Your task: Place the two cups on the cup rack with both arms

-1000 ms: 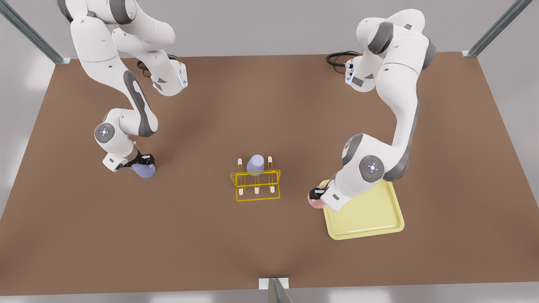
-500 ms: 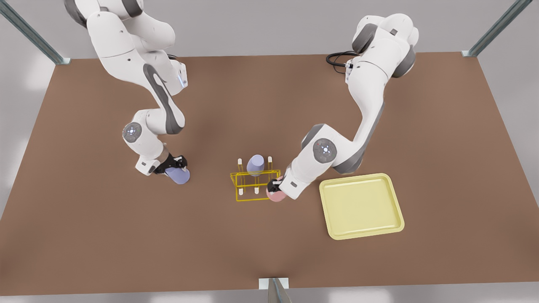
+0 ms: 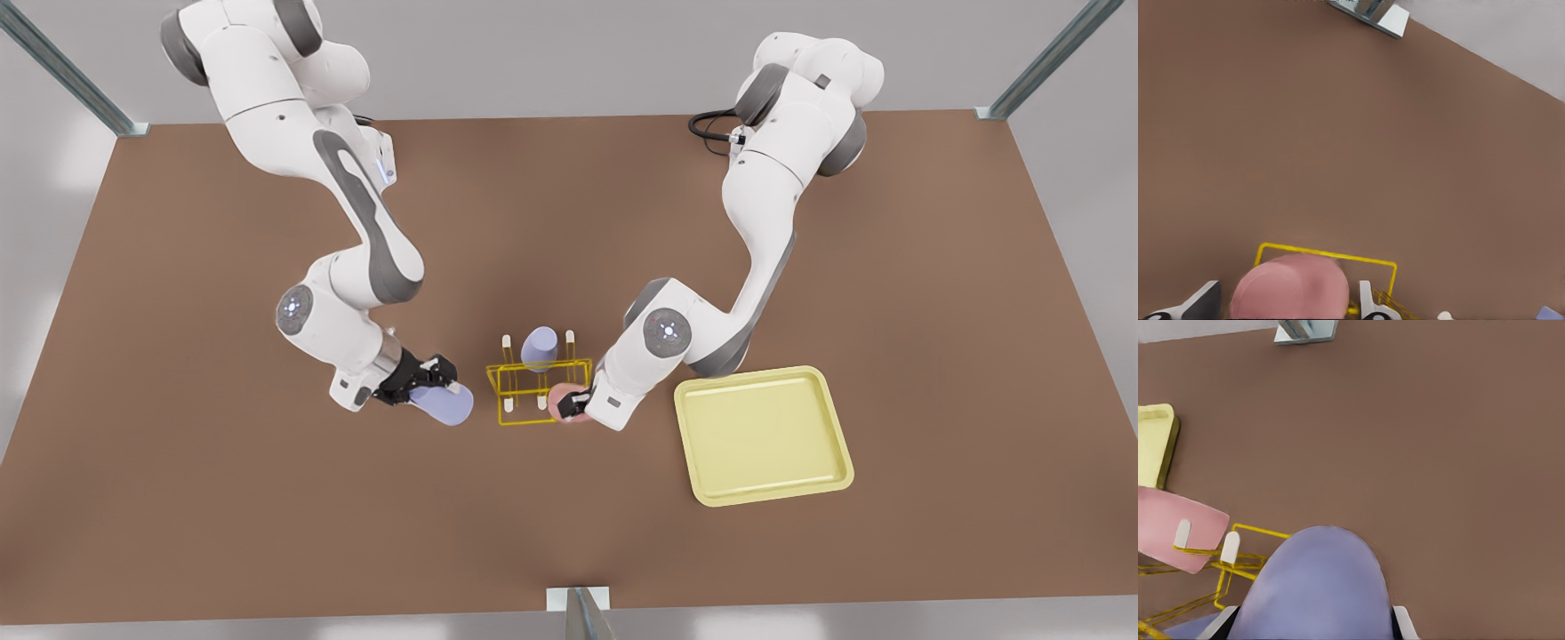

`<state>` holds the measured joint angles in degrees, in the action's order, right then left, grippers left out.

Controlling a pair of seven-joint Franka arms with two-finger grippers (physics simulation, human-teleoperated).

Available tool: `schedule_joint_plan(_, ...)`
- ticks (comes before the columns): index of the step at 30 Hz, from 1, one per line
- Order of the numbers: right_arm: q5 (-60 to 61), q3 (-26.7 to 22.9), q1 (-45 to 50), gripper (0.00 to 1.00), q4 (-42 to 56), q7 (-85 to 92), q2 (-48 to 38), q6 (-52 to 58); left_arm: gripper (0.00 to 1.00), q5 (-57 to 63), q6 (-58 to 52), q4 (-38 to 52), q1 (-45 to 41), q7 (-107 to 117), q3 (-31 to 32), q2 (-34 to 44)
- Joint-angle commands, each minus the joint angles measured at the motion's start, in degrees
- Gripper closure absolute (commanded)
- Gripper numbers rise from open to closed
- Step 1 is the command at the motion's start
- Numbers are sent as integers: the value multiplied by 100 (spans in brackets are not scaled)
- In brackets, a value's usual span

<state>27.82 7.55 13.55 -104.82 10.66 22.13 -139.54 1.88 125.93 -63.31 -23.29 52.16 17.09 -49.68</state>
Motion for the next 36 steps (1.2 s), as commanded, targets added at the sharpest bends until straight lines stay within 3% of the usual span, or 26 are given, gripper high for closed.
schedule_joint_plan(1, 22, 1, 33, 16, 269, -697, 124, 700, 0, -3, 177, 12, 0, 1033, 5, 19)
schedule_joint_plan(4, 22, 1, 148, 16, 770, -864, 441, 823, 0, -135, 63, 38, 44, 989, -4, 133)
schedule_joint_plan(7, 22, 9, 253, 16, 1060, -996, 590, 947, 0, -74, -2397, 442, 835, -197, -30, 775)
schedule_joint_plan(9, 22, 9, 341, 16, 1219, -1022, 722, 947, 0, 945, -4058, 460, 1283, -1584, -39, 1144)
schedule_joint_plan(12, 22, 9, 385, 16, 1298, -1049, 836, 947, 0, 1052, -5194, 268, 1943, -3334, -91, 1995)
schedule_joint_plan(13, 22, 9, 411, 16, 1298, -1049, 845, 947, 0, 667, -4222, -1484, 1707, -3729, -748, 3214)
schedule_joint_plan(14, 22, 9, 464, 16, 1289, -1049, 845, 947, 0, 401, -3883, -2325, 1468, -4221, -1111, 3850)
schedule_joint_plan(20, 22, 9, 570, 16, 1289, -1049, 933, 947, 0, 401, -4033, -2098, 1538, -4267, -1102, 3579)
schedule_joint_plan(21, 22, 9, 570, 13, 1289, -1049, 951, 947, 0, 401, -4033, -2028, 1608, -4258, -1111, 3535)
schedule_joint_plan(22, 22, 9, 570, 0, 1289, -1049, 959, 947, 0, 384, -4033, -2010, 1617, -4258, -1120, 3517)
schedule_joint_plan(28, 22, 1, 614, 0, 1394, -1110, 1012, 955, 0, 137, -4033, -2010, 1723, -4267, -1111, 3517)
schedule_joint_plan(33, -48, -122, 543, 0, 1922, -1295, 942, 1843, 0, 137, -4033, -2010, 1732, -4267, -1111, 3500)
schedule_joint_plan(34, -547, -465, 587, 0, 1922, -1286, 644, 2325, 0, 137, -4033, -2010, 1723, -4267, -1111, 3500)
schedule_joint_plan(36, -3492, -887, 552, 0, 1957, -1312, 274, 3170, 0, 137, -4033, -2010, 1723, -4267, -1111, 3473)
